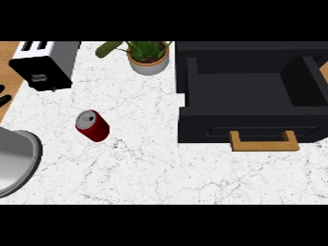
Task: Pick up the can, place it into the drawer and close the drawer
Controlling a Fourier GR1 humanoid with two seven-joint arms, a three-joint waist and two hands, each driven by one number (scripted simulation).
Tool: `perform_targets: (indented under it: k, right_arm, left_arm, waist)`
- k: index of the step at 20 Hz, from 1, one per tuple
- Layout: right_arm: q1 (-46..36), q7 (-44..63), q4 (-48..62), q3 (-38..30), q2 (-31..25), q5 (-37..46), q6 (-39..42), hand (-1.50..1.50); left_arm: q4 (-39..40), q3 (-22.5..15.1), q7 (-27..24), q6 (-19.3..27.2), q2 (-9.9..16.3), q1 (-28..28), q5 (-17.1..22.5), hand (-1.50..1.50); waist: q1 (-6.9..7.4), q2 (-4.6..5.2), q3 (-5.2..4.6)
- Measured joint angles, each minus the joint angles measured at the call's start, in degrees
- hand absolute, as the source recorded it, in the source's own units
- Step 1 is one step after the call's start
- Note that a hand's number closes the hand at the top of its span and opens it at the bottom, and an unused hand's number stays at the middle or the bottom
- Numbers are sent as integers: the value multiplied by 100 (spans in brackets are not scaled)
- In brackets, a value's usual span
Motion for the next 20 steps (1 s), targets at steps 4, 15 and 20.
perform_targets:
  k: [4,15,20]
  right_arm:
    - [17,-60,93,-152,-22,-141,151,-150]
    - [209,63,-30,-619,26,-448,568,-150]
    - [324,-14,-4,-892,91,-611,868,-150]
  left_arm:
    - [137,-106,114,165,-146,-184,-85,-150]
    - [1222,-750,-411,293,-877,-855,-1118,-150]
    - [1742,-933,-994,247,-1160,-941,-1806,-150]
  waist:
    - [-20,8,-11]
    - [-50,83,-63]
    - [-53,87,-66]
